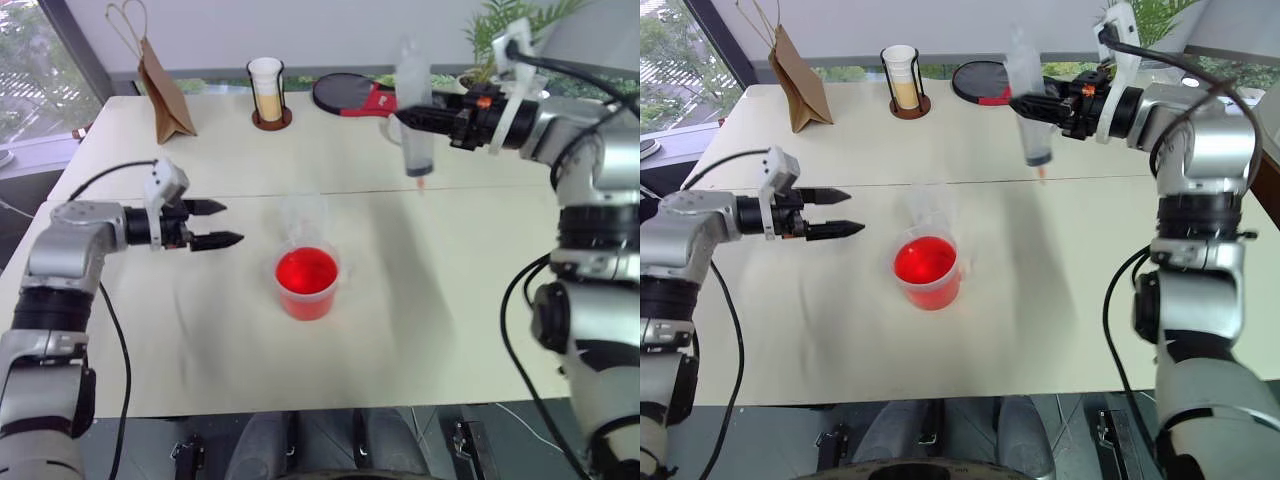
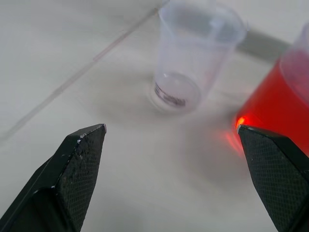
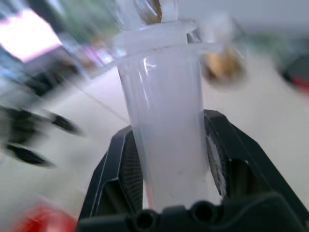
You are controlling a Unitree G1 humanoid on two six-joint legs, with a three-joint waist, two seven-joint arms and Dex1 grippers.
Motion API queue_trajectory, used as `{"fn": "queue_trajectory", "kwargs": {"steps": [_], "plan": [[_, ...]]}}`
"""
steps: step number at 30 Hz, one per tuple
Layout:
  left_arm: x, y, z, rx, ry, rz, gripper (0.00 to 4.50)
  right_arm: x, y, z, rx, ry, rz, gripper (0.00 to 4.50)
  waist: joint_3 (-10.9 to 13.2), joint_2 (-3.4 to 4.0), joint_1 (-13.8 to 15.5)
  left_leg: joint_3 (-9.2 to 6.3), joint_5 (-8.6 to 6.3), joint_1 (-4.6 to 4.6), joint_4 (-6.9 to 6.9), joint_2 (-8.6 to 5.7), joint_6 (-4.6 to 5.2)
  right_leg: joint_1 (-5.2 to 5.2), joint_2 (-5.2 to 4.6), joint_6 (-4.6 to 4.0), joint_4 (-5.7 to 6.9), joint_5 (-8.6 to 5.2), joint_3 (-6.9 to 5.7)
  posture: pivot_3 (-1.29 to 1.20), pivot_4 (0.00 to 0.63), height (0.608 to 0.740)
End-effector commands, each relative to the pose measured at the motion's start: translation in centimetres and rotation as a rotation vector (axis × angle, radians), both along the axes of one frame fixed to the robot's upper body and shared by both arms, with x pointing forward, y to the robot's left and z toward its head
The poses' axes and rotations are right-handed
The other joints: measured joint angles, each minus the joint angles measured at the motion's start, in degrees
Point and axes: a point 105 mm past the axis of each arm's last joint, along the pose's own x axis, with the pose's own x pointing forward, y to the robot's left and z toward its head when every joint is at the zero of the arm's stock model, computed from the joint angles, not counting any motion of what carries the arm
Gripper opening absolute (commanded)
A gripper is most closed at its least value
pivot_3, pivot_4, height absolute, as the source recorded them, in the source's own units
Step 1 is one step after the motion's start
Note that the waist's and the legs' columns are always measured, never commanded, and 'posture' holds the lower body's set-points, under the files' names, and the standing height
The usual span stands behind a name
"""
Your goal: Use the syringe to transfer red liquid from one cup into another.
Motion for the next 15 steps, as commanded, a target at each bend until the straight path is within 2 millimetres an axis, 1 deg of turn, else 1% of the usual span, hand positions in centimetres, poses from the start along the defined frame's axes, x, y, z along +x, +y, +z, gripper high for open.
{"fn": "queue_trajectory", "kwargs": {"steps": [1, 4, 6, 8, 12, 14, 15], "plan": [[0.6, -0.3, 2.6, 0.003, -0.069, -0.029, 4.5, -3.5, 1.9, 1.8, 0.103, -0.177, 0.075, 1.48, 0.0, 0.0, 0.0, 0.0, -0.01, 0.0, 0.03, 0.0, 0.02, 0.0, 0.0, 0.0, 0.0, 0.0, 0.0, 0.0, 0.15, 0.74], [1.0, -0.6, 4.4, 0.006, -0.103, -0.06, 4.5, -4.8, 3.6, 0.6, 0.182, -0.151, 0.116, 1.48, 0.0, 0.0, 0.1, 0.0, -0.01, 0.0, 0.04, -0.03, 0.03, 0.01, 0.01, 0.0, 0.01, 0.0, 0.0, 0.0, 0.15, 0.74], [1.1, -1.3, 5.8, -0.001, -0.133, -0.089, 4.5, -5.7, 4.9, -0.6, 0.189, -0.146, 0.138, 1.48, 0.0, -0.01, 0.1, -0.01, 0.0, 0.0, 0.05, -0.04, 0.03, 0.01, 0.02, 0.0, 0.02, 0.0, -0.02, 0.0, 0.15, 0.74], [1.1, -2.4, 7.4, -0.017, -0.169, -0.128, 4.5, -6.2, 5.9, -1.5, 0.196, -0.148, 0.148, 1.48, 0.0, -0.01, 0.1, -0.06, -0.01, 0.0, 0.05, -0.04, 0.03, 0.01, 0.04, 0.0, 0.03, 0.0, -0.02, 0.0, 0.15, 0.74], [0.7, -3.7, 8.9, -0.014, -0.195, -0.197, 4.5, -6.4, 6.6, -1.6, 0.225, -0.118, 0.167, 1.48, 0.0, -0.01, -0.1, -0.03, 0.01, 0.0, 0.06, -0.05, 0.04, 0.02, 0.07, 0.01, 0.02, -0.01, -0.01, 0.0, 0.15, 0.74], [0.6, -4.0, 9.1, -0.014, -0.194, -0.22, 4.5, -6.7, 6.7, -1.2, 0.256, -0.093, 0.183, 1.48, 0.0, -0.01, -0.2, -0.04, 0.01, 0.02, 0.06, -0.03, 0.04, 0.02, 0.1, 0.01, 0.02, -0.01, 0.0, 0.0, 0.15, 0.74], [0.6, -4.1, 9.1, -0.008, -0.195, -0.227, 4.5, -7.1, 6.9, -1.2, 0.268, -0.078, 0.205, 1.48, 0.0, -0.01, -0.2, -0.05, 0.01, 0.03, 0.06, -0.02, 0.04, 0.02, 0.12, 0.01, 0.03, -0.01, 0.0, 0.0, 0.15, 0.74]]}}
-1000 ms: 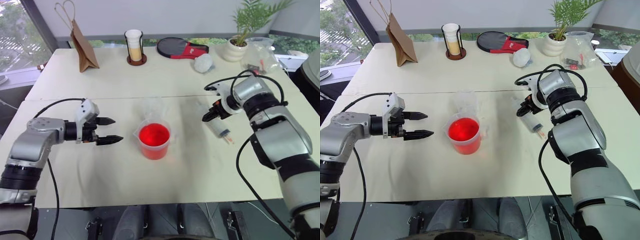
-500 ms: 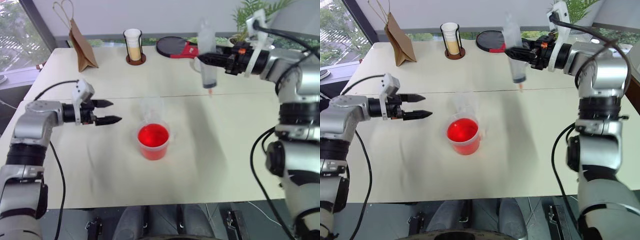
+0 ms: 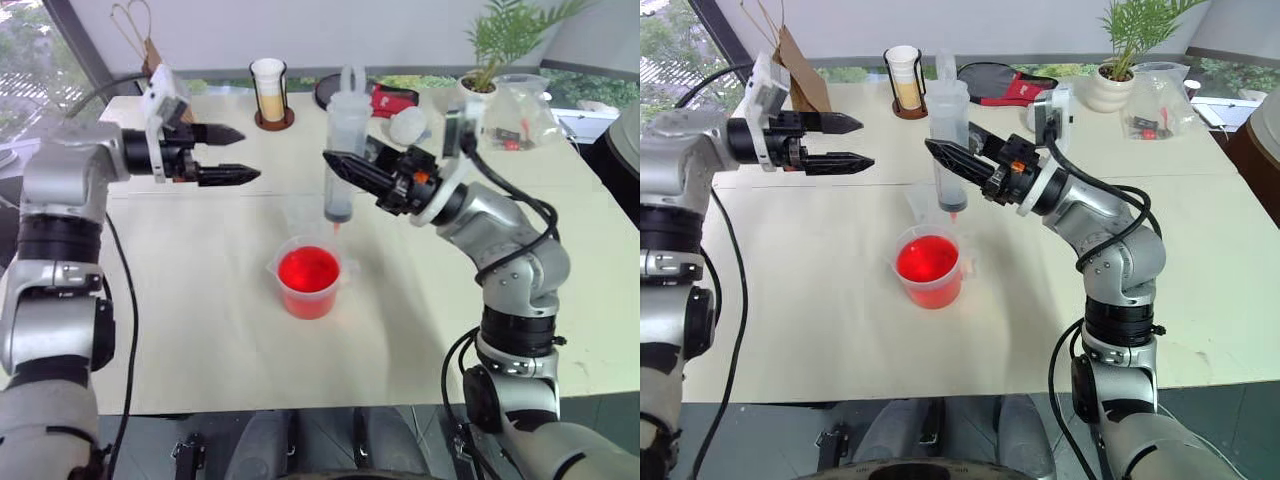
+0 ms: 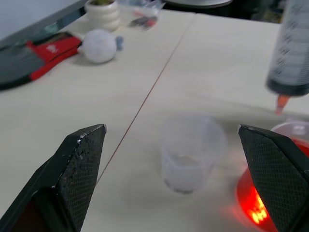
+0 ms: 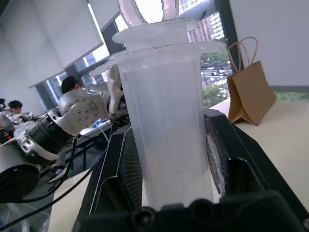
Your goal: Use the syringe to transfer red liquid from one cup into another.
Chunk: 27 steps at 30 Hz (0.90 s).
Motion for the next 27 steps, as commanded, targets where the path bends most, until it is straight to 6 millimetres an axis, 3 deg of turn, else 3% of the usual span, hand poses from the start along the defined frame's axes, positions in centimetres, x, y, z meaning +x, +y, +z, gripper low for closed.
{"fn": "queue_trajectory", "kwargs": {"steps": [1, 4, 8, 14, 22, 27], "plan": [[-0.4, -0.6, 1.1, 0.021, -0.042, -0.04, 4.5, -2.0, 0.6, 2.1, 0.061, -0.04, 0.075, 1.48, 0.0, 0.0, -0.1, -0.01, 0.0, 0.0, 0.0, 0.02, -0.01, 0.0, 0.03, 0.0, 0.0, 0.0, 0.0, 0.0, 0.15, 0.74], [-0.4, -0.9, 1.4, 0.017, -0.056, -0.052, 4.5, -2.9, 1.3, 1.4, 0.054, -0.015, 0.103, 1.48, 0.0, 0.0, -0.1, -0.01, 0.01, 0.0, 0.0, 0.05, -0.01, 0.0, 0.05, 0.0, -0.01, 0.0, 0.02, 0.0, 0.15, 0.74], [-0.7, -2.0, 3.5, 0.01, -0.126, -0.089, 4.5, -3.2, 2.3, -0.9, 0.027, 0.025, 0.108, 1.48, 0.0, -0.04, 0.1, -0.03, 0.0, -0.01, 0.01, 0.04, 0.0, 0.01, 0.06, 0.0, -0.02, 0.0, 0.03, 0.0, 0.15, 0.74], [-2.2, -2.8, 6.6, 0.029, -0.229, -0.139, 4.5, -3.1, 2.8, -2.4, 0.025, 0.054, 0.099, 1.48, 0.0, -0.04, 0.0, -0.03, 0.0, -0.01, 0.01, 0.03, 0.01, 0.02, 0.09, 0.0, -0.02, 0.0, 0.06, 0.0, 0.15, 0.74], [-3.7, -4.7, 5.9, 0.061, -0.289, -0.215, 4.5, -2.5, 2.8, -4.3, -0.017, 0.071, 0.081, 1.48, 0.0, -0.04, 0.0, -0.04, 0.02, 0.0, 0.01, 0.06, -0.01, 0.02, 0.12, 0.01, -0.02, -0.01, 0.08, 0.0, 0.15, 0.74], [-3.7, -4.4, 5.1, 0.071, -0.293, -0.201, 4.5, -2.2, 2.9, -5.2, -0.046, 0.063, 0.074, 1.48, 0.0, -0.04, 0.0, -0.05, 0.02, 0.01, 0.04, 0.05, -0.01, 0.06, 0.13, 0.01, -0.03, -0.01, 0.1, 0.0, 0.15, 0.74]]}}
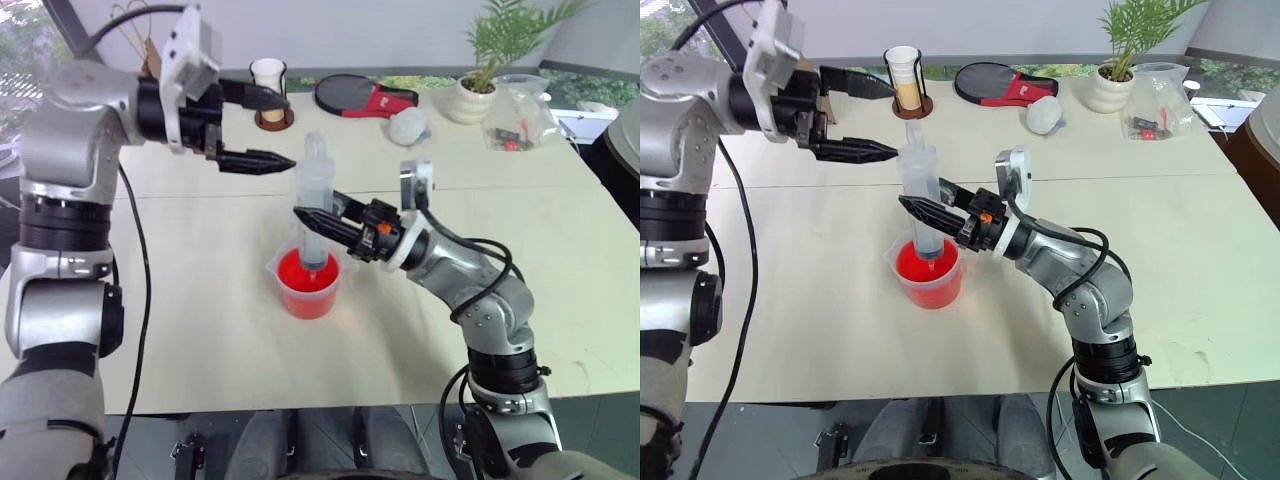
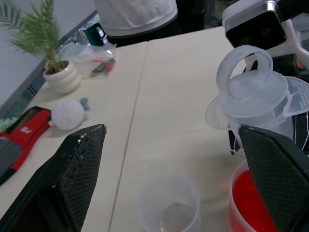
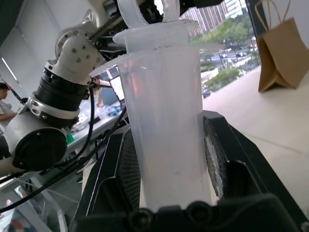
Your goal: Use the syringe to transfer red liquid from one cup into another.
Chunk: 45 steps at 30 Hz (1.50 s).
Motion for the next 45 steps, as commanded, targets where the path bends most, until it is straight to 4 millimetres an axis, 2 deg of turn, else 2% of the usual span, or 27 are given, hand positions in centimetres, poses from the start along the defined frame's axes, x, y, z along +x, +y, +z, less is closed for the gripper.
{"fn": "queue_trajectory", "kwargs": {"steps": [1, 14, 19, 22, 29, 40, 45], "plan": [[-0.6, 0.1, 1.3, -0.019, -0.075, -0.002, 4.5, -0.1, 0.1, 0.3, -0.004, -0.058, 0.003, 1.48, 0.0, 0.0, 0.0, 0.0, 0.0, 0.0, 0.0, 0.01, 0.0, 0.0, 0.01, 0.0, 0.0, 0.0, 0.0, 0.0, 0.15, 0.74], [-0.8, -1.1, 1.3, -0.058, -0.08, -0.047, 4.5, 0.5, 0.1, -1.2, -0.032, -0.053, -0.012, 1.48, 0.0, 0.0, 0.1, -0.01, 0.0, 0.0, 0.01, 0.0, 0.0, 0.0, 0.01, 0.0, 0.0, 0.0, 0.0, 0.0, 0.15, 0.74], [-0.4, -2.5, 0.2, -0.028, -0.112, -0.067, 4.5, 0.3, 0.3, -1.5, -0.032, -0.051, -0.007, 1.48, 0.0, 0.0, 0.1, -0.01, 0.01, 0.0, 0.03, 0.0, -0.01, 0.01, 0.01, 0.0, 0.0, 0.0, 0.0, 0.0, 0.15, 0.74], [-0.4, -3.2, -0.2, -0.041, -0.115, -0.081, 3.68, 0.2, 0.4, -1.5, -0.032, -0.052, -0.005, 1.48, 0.0, 0.0, 0.1, -0.01, 0.01, 0.0, 0.03, 0.0, -0.02, 0.01, 0.01, 0.0, 0.0, 0.0, 0.0, 0.0, 0.15, 0.74], [-0.7, -3.8, -0.3, -0.059, -0.129, -0.101, 0.05, -0.1, 0.7, -1.8, -0.037, -0.051, 0.0, 1.48, 0.0, 0.0, 0.1, -0.01, 0.02, 0.0, 0.03, 0.0, -0.03, 0.01, 0.01, 0.0, 0.0, 0.0, 0.0, 0.0, 0.15, 0.74], [-0.8, -3.0, 1.0, -0.085, -0.123, -0.091, 0.02, -0.5, 1.0, -3.1, -0.072, -0.038, 0.015, 1.48, 0.0, 0.0, 0.1, -0.02, 0.02, 0.0, 0.03, 0.0, -0.03, 0.01, 0.02, 0.0, 0.0, 0.0, 0.0, 0.0, 0.15, 0.74], [-0.8, -3.0, 2.8, -0.134, -0.157, -0.086, 0.02, -0.6, 1.1, -3.6, -0.083, -0.036, 0.018, 1.48, 0.0, 0.0, 0.2, -0.02, 0.02, 0.0, 0.03, 0.0, -0.03, 0.02, 0.02, 0.0, 0.0, 0.0, 0.0, 0.0, 0.15, 0.74]]}}
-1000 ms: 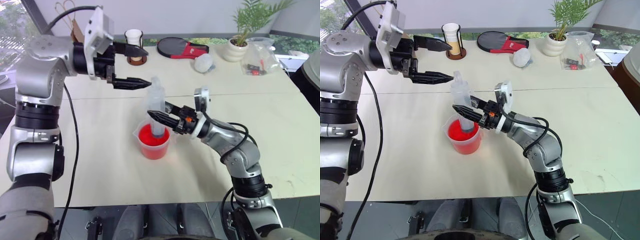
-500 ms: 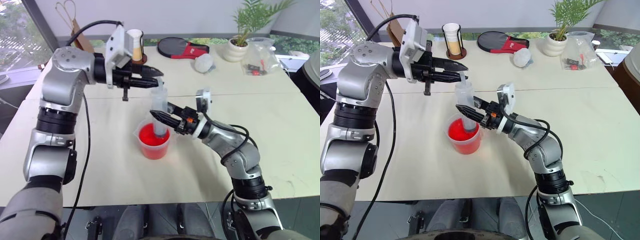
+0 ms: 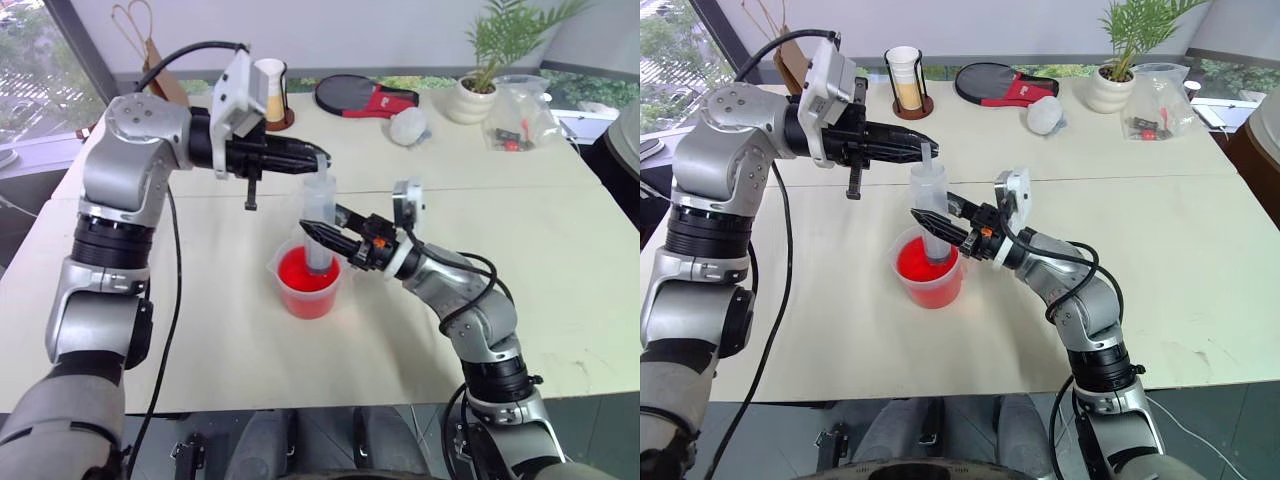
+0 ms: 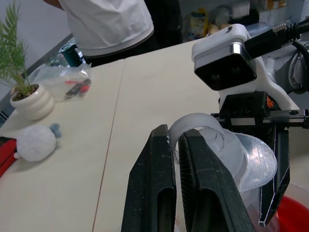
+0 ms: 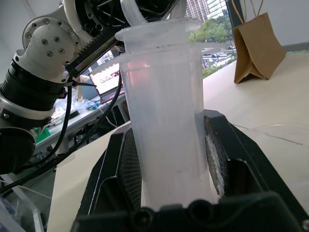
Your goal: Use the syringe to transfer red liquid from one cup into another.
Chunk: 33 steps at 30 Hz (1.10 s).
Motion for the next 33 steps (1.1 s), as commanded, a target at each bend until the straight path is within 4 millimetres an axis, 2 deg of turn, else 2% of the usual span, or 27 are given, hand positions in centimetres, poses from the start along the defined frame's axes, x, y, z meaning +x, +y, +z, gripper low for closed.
{"fn": "queue_trajectory", "kwargs": {"steps": [1, 7, 16, 22, 25, 30, 33], "plan": [[-0.2, 1.0, 4.9, -0.111, -0.125, 0.045, 0.02, -1.5, 1.3, -0.9, -0.044, 0.003, 0.09, 1.48, 0.0, 0.0, 0.0, 0.0, 0.0, 0.0, 0.0, 0.0, 0.0, 0.0, 0.0, 0.0, 0.0, 0.0, 0.0, 0.0, 0.15, 0.74], [-0.4, 1.0, 6.3, -0.142, -0.138, 0.035, 0.02, -1.5, 1.4, -0.8, -0.042, -0.003, 0.093, 1.48, 0.0, 0.0, 0.0, 0.0, 0.0, 0.0, 0.0, 0.0, 0.0, 0.0, 0.01, 0.0, 0.0, 0.0, 0.0, 0.0, 0.15, 0.74], [-0.3, 1.1, 7.3, -0.177, -0.145, 0.036, 0.02, -1.7, 1.7, -1.2, -0.039, 0.01, 0.101, 1.48, 0.0, 0.0, 0.0, 0.0, 0.01, 0.0, 0.0, 0.0, -0.01, 0.0, 0.01, 0.0, 0.0, 0.0, 0.0, 0.0, 0.15, 0.74], [-0.5, 1.2, 7.0, -0.156, -0.127, 0.024, 0.02, -1.6, 1.7, -1.0, -0.037, 0.006, 0.1, 1.48, 0.0, 0.0, -0.1, 0.0, 0.01, 0.0, 0.0, 0.0, -0.01, 0.0, 0.01, 0.0, 0.0, 0.0, 0.0, 0.0, 0.15, 0.74], [-0.3, 1.5, 6.0, -0.115, -0.098, 0.031, 1.06, -1.5, 1.6, -0.2, -0.027, -0.012, 0.093, 1.48, 0.0, 0.0, -0.2, -0.01, 0.01, 0.0, 0.0, 0.0, -0.01, 0.0, 0.01, 0.0, 0.0, 0.0, 0.0, 0.0, 0.15, 0.74], [0.0, 2.7, 5.1, -0.077, -0.073, 0.072, 3.5, -1.6, 1.2, 2.0, 0.006, -0.051, 0.087, 1.48, 0.0, 0.0, -0.2, -0.02, 0.01, 0.0, 0.0, 0.01, -0.01, -0.01, 0.02, 0.0, 0.01, 0.0, 0.0, 0.0, 0.15, 0.74], [0.5, 4.8, 5.3, -0.094, -0.015, 0.126, 3.5, -1.8, 1.0, 3.6, 0.031, -0.079, 0.085, 1.48, 0.0, 0.0, -0.2, -0.02, 0.01, 0.0, 0.0, 0.01, -0.01, -0.01, 0.02, 0.0, 0.0, 0.0, 0.0, 0.0, 0.15, 0.74]]}}
